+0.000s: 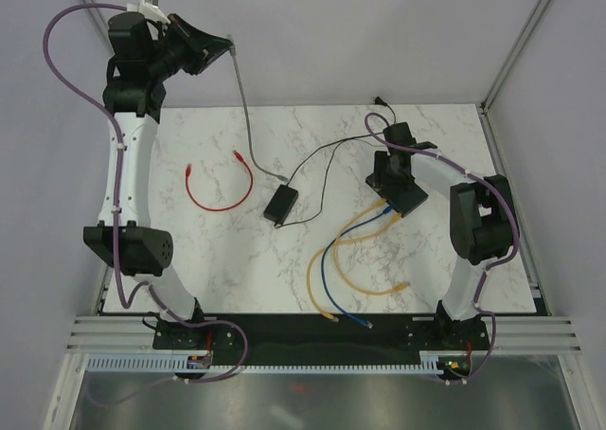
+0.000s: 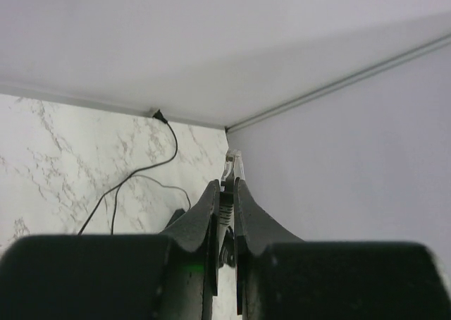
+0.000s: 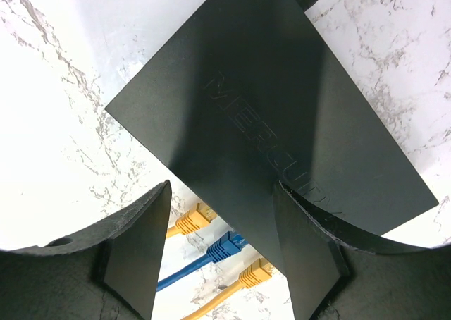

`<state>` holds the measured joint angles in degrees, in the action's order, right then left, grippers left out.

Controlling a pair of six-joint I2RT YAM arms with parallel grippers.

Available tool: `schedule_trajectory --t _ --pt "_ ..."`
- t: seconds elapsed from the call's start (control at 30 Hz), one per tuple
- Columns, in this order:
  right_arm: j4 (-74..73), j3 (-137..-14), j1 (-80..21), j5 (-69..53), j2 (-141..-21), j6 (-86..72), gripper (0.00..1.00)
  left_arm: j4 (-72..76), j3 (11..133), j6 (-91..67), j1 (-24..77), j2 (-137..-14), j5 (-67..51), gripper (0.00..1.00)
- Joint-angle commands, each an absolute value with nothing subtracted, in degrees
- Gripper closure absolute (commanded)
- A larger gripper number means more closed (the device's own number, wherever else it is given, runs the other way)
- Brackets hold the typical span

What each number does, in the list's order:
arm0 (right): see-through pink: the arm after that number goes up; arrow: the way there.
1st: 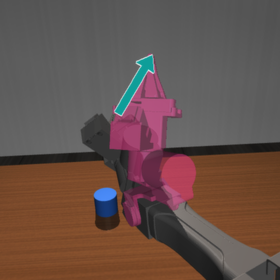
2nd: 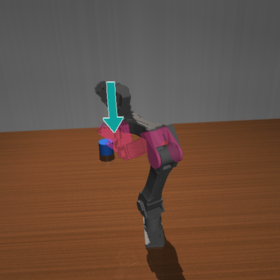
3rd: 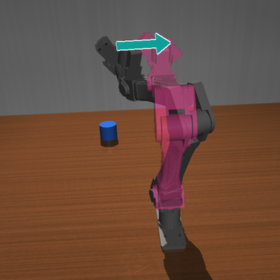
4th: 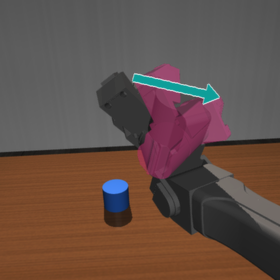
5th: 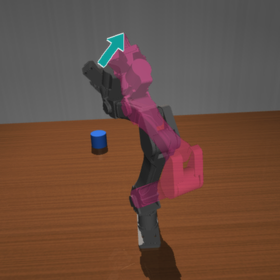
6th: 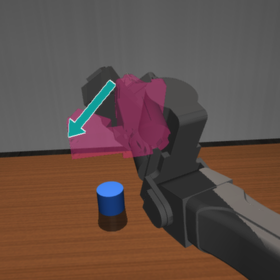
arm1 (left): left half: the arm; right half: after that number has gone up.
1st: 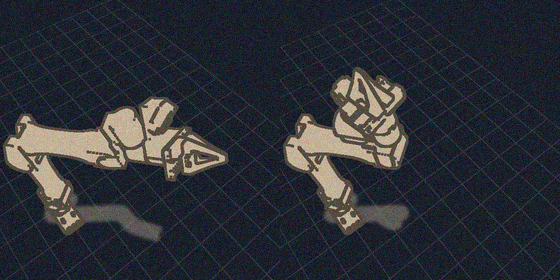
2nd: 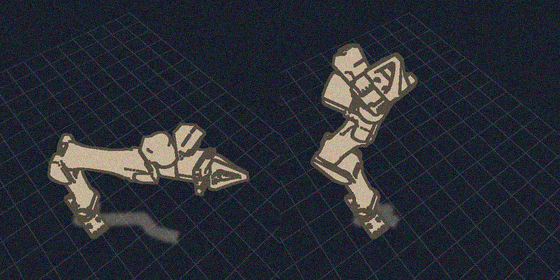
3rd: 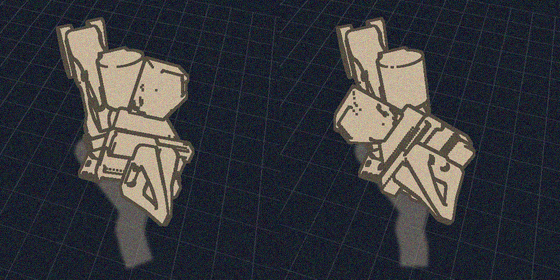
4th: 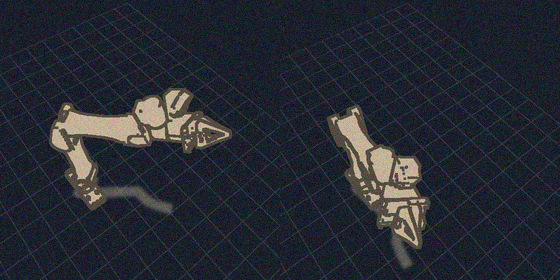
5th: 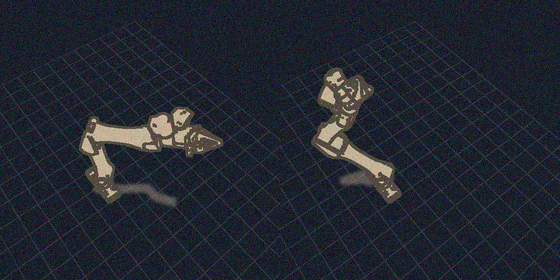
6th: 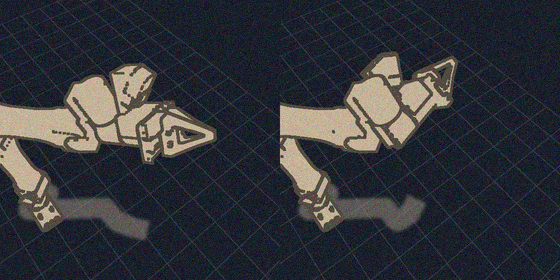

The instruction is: Pull the plug from the switch port

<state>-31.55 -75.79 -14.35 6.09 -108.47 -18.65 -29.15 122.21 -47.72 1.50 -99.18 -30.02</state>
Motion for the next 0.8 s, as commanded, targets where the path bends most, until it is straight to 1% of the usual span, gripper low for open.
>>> schedule_trajectory --t 0.0,0.13,0.23,0.27,0.33,0.37,0.47,0.63,0.77 --pt "-36.8 -72.0 -14.3 1.9 -111.3 -19.4 0.32 -20.9 126.4 -56.4 -1.5 -105.3 -28.9 0.98" --pt "-36.9 -72.2 -14.3 1.8 -110.8 -19.5 0.31 -21.7 125.3 -53.6 -3.2 -107.7 -26.5 0.98" --pt "-37.0 -72.0 -14.2 1.8 -110.5 -19.4 0.31 -24.9 118.1 -48.7 -4.0 -104.5 -22.3 0.98" --pt "-37.0 -72.0 -14.3 1.8 -110.5 -19.4 0.31 -25.7 113.1 -46.0 -4.1 -103.3 -19.2 0.98" --pt "-36.9 -71.7 -14.2 1.8 -110.7 -19.2 0.31 -26.8 107.8 -43.9 -4.7 -99.1 -15.8 0.98" --pt "-36.9 -71.7 -14.3 1.8 -110.9 -19.3 0.31 -27.0 102.7 -42.3 -4.8 -98.0 -12.3 0.98" --pt "-36.7 -71.8 -14.3 1.0 -111.6 -19.2 0.31 -27.3 95.6 -40.8 -6.8 -95.2 -9.8 0.98" --pt "-36.7 -72.3 -14.5 0.8 -111.9 -19.2 0.31 -30.0 89.7 -36.6 -9.0 -94.0 -5.5 0.98" --pt "-36.7 -72.3 -14.5 0.5 -111.7 -19.1 0.31 -31.1 88.3 -27.9 -10.1 -95.8 -0.9 0.98"
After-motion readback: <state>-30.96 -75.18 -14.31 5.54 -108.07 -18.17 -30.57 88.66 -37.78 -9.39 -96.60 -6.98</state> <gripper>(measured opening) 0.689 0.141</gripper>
